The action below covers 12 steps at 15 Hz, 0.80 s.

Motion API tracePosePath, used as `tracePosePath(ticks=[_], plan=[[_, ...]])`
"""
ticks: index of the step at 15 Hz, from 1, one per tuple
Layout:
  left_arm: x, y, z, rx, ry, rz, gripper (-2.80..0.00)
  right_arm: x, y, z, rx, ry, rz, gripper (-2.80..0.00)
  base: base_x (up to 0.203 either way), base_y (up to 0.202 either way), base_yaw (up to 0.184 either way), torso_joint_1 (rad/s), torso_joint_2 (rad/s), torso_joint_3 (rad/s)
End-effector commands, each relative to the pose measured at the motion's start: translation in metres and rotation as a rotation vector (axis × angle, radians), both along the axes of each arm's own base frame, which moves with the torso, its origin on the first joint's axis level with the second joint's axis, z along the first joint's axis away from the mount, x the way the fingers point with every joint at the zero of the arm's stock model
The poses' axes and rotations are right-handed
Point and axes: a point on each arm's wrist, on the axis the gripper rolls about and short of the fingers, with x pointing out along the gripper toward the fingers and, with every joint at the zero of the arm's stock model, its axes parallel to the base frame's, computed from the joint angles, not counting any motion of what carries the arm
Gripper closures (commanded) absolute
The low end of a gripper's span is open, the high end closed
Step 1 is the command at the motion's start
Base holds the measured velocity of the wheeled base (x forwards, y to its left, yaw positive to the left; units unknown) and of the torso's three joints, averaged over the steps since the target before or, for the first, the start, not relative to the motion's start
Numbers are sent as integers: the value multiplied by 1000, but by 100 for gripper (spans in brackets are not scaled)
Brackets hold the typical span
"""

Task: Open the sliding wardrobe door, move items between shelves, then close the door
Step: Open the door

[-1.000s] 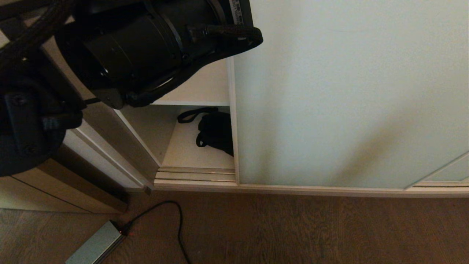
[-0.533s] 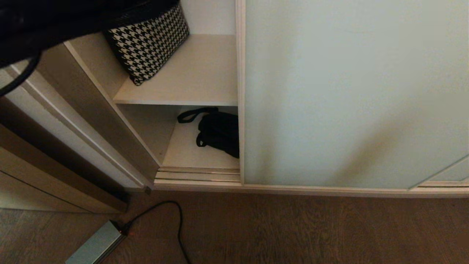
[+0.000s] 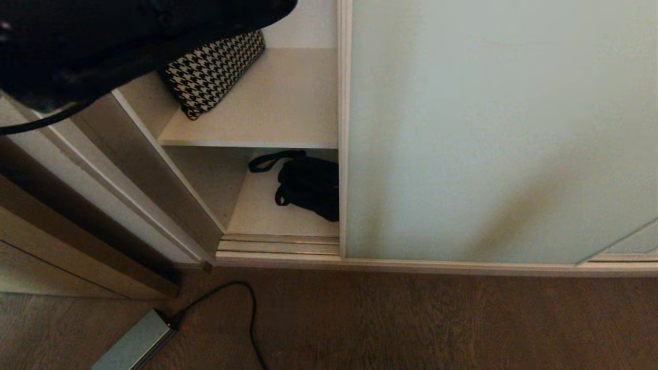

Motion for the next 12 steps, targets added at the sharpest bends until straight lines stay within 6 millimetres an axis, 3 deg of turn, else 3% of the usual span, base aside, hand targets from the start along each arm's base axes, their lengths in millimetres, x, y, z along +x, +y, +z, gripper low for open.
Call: tracePosePath(ticks=[1, 7, 12], plan=[[44, -38, -21, 36, 39, 12, 0, 0, 0, -1, 0, 2, 0, 0, 0, 0, 0, 0, 0, 0], [74, -66, -26, 25, 18, 10, 0, 0, 0, -1, 0, 2, 0, 0, 0, 0, 0, 0, 0, 0], [79, -76, -27, 26, 7, -17, 0, 0, 0, 0, 0, 1, 0, 0, 0, 0, 0, 0, 0, 0]])
